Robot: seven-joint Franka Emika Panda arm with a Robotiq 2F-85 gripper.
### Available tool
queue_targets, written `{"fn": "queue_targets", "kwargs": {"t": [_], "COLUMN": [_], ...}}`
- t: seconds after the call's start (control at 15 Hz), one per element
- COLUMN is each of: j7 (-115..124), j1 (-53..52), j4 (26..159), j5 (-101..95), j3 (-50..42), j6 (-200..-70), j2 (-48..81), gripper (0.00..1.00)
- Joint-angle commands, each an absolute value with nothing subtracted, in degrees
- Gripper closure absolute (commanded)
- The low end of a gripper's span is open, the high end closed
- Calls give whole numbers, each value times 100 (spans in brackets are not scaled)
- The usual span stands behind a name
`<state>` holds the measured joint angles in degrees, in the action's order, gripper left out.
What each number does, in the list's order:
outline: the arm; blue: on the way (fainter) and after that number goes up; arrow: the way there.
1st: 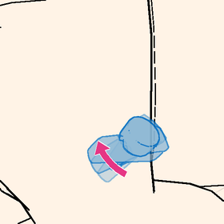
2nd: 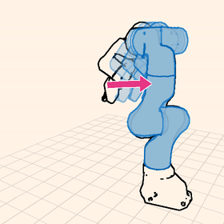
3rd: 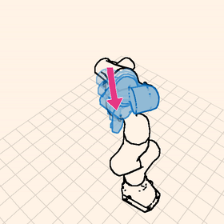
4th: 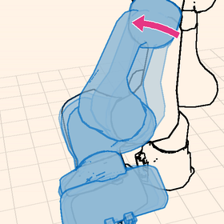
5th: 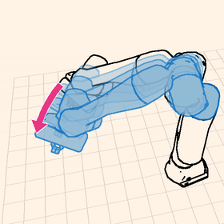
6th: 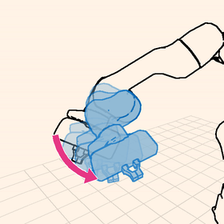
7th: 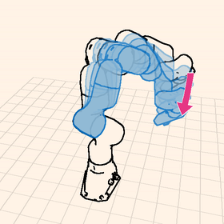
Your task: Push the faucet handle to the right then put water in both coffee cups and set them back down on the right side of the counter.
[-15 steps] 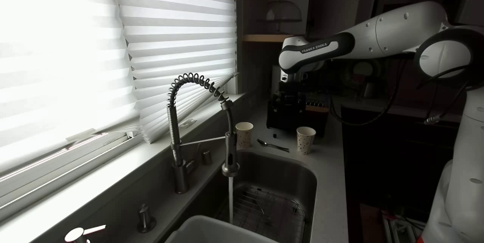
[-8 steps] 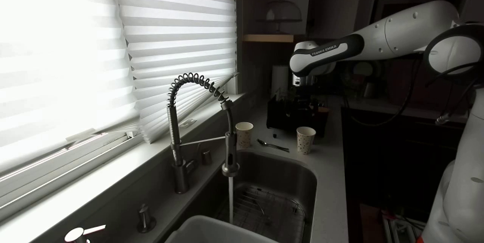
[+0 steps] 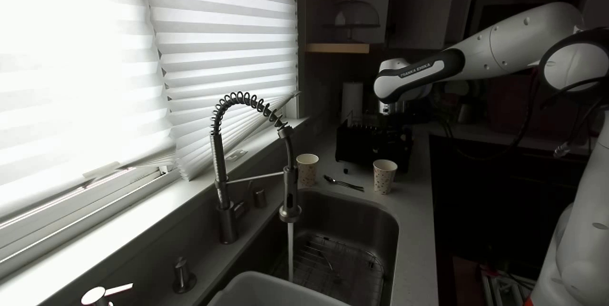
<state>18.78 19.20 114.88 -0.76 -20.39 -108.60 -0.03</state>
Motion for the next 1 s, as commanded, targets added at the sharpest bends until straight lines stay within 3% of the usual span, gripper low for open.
{"fn": "queue_targets", "kwargs": {"t": [0.0,0.8,0.93], "j7": [1464,1357,1406], "j1": [2028,2138,2148], "j4": [11695,12050,12044], "j5": [-245,-258,-302], "j3": [-2097,-2186,-2192], "j6": [-10752,-11287,-11309], "j2": [-214,-45,-20], "gripper": [0,0,8]}}
